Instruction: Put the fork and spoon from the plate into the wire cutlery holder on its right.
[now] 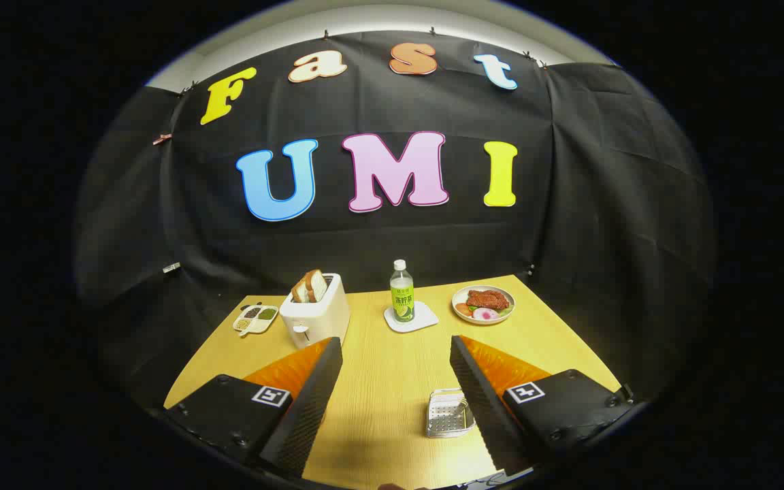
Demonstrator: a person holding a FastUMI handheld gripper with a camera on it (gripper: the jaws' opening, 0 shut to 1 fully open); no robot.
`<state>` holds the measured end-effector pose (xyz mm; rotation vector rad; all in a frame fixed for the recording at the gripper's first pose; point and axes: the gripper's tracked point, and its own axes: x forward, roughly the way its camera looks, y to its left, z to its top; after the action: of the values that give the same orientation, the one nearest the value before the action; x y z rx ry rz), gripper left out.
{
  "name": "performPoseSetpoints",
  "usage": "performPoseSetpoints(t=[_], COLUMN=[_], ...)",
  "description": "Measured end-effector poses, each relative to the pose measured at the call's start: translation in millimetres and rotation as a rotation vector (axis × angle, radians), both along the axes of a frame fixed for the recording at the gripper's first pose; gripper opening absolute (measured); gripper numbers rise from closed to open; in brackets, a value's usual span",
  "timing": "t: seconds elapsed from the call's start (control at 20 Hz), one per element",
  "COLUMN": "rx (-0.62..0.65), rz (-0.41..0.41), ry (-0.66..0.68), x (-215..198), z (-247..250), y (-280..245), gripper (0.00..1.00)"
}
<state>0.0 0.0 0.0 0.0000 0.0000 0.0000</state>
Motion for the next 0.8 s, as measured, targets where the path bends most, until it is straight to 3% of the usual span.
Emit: performPoseSetpoints(t=[0.8], rx=[-0.013], rz=[0.032], ry=[0.025], x=[7], z=[-3], y=[12], gripper=[0.99])
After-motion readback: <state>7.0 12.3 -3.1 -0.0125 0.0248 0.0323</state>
